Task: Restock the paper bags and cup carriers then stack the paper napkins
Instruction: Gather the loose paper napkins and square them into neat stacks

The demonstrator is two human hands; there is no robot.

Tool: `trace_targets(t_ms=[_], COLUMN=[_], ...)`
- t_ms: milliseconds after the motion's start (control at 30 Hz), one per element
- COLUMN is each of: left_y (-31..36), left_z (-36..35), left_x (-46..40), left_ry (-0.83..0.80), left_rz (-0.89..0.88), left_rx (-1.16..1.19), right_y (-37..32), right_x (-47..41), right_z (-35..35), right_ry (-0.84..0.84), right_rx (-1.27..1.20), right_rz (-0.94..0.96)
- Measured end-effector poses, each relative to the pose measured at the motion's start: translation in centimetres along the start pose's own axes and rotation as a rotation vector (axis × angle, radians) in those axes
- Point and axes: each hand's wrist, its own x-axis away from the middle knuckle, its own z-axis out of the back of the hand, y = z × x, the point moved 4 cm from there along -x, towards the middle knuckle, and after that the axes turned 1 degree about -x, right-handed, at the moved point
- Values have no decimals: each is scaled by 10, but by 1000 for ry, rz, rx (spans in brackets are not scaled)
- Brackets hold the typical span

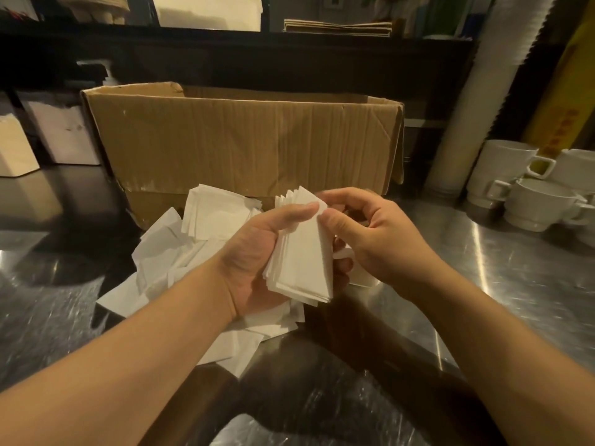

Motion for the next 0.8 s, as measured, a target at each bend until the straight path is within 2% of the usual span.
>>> trace_targets(t_ms=[100, 167, 300, 367, 467, 567, 733, 800], left_y=[0, 3, 8, 8, 9, 8, 9, 8], left_z=[0, 1, 4, 5, 5, 5, 7, 8], left_x=[-1, -1, 0, 0, 0, 1, 1, 1], left_ry=[4, 72, 139, 164, 199, 214, 244, 252], left_rz=[48, 22, -38, -46, -53, -51, -50, -50], left_rx=[83, 119, 200, 214, 223, 221, 203, 203], right_y=[1, 4, 16, 23, 24, 22, 19, 19], right_x=[-5, -10, -13, -10, -5, -5, -10, -12], right_z=[15, 25, 23, 20, 20, 19, 21, 21], right_ry=[86, 74, -239, -361, -440, -445, -286, -270], right_rx=[21, 102, 641, 792, 896, 927, 864, 870], right_rz=[19, -11, -133, -186, -215, -231, -231, -243])
